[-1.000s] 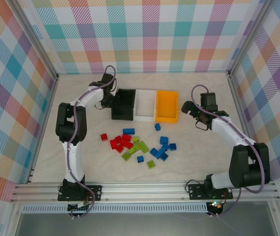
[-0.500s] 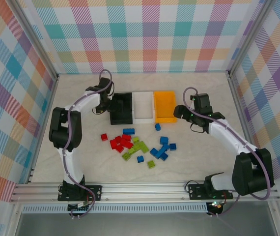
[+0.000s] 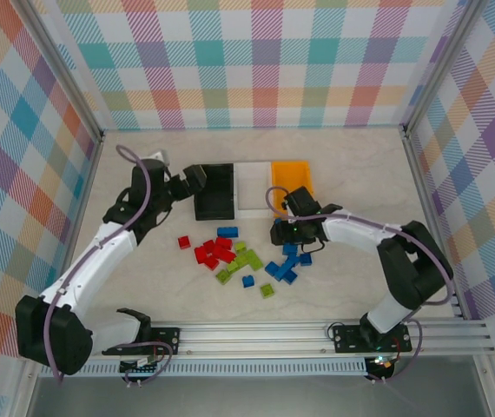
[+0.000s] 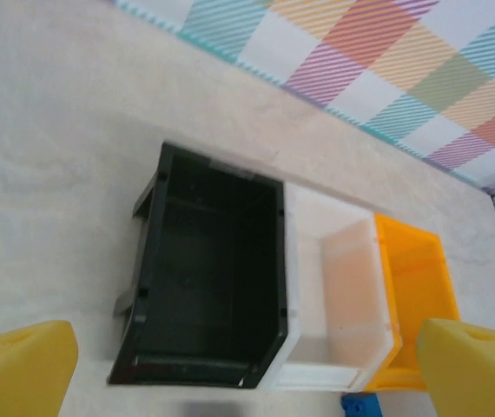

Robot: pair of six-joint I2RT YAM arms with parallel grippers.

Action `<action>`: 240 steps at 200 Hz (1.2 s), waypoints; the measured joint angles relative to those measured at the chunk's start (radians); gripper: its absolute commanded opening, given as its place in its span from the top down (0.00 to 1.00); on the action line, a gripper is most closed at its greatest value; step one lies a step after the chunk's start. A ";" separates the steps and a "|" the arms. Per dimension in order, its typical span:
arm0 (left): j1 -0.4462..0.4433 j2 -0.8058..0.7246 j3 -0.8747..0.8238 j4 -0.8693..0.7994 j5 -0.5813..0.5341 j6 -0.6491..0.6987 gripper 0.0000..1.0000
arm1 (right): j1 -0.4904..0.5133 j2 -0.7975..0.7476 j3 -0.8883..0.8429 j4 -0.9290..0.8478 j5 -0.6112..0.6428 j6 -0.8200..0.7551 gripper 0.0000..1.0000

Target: Sort the legos into containers by color

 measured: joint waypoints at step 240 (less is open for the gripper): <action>0.000 -0.055 -0.111 0.014 0.025 -0.129 0.00 | 0.013 -0.135 0.085 0.037 0.181 -0.001 0.78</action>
